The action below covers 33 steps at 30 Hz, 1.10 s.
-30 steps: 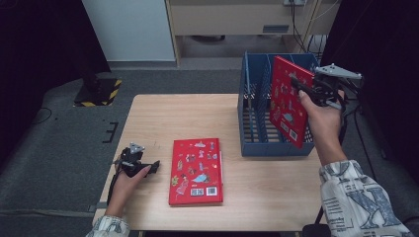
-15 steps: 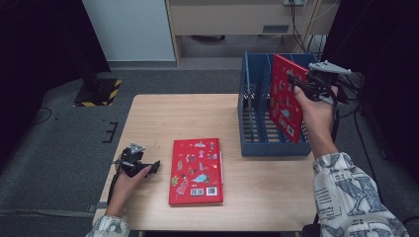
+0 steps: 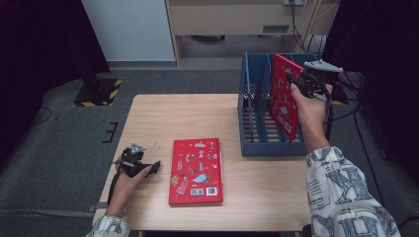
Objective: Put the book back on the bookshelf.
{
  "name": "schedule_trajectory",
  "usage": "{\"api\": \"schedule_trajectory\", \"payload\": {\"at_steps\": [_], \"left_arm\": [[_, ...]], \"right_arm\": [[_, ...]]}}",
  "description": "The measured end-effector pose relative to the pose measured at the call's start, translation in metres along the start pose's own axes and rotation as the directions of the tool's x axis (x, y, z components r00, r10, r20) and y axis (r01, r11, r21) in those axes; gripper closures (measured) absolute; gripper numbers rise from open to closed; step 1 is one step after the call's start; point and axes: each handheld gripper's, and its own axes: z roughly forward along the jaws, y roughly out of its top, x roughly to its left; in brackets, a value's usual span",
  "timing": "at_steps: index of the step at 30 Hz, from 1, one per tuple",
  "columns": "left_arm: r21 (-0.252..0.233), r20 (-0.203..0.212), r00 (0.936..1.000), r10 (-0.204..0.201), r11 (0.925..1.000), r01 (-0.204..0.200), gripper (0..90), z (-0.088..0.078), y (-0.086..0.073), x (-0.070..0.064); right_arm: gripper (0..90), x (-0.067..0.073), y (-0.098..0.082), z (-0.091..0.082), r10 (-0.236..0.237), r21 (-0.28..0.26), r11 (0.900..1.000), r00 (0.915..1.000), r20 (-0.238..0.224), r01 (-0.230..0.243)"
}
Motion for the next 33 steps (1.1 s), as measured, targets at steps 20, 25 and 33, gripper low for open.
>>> {"api": "schedule_trajectory", "payload": {"at_steps": [20, 25, 33], "left_arm": [[0.0, 0.004, 1.0, 0.003, 1.0, -0.003, 0.0, 0.0, 0.0, 0.0], [0.0, 0.004, 1.0, 0.004, 1.0, -0.004, 0.0, 0.0, 0.0, 0.0], [0.0, 0.005, 1.0, 0.004, 1.0, -0.004, 0.0, 0.0, 0.0, 0.0]], "right_arm": [[79.3, 0.008, -0.02, 0.035, 0.003, -0.008, 1.0, 0.9991, 0.042, -0.003], [79.2, 0.006, -0.019, 0.035, 0.019, -0.014, 1.0, 0.9994, 0.03, -0.019], [79.2, 0.008, -0.021, 0.035, 0.003, -0.014, 1.0, 0.9997, 0.025, -0.002]]}}
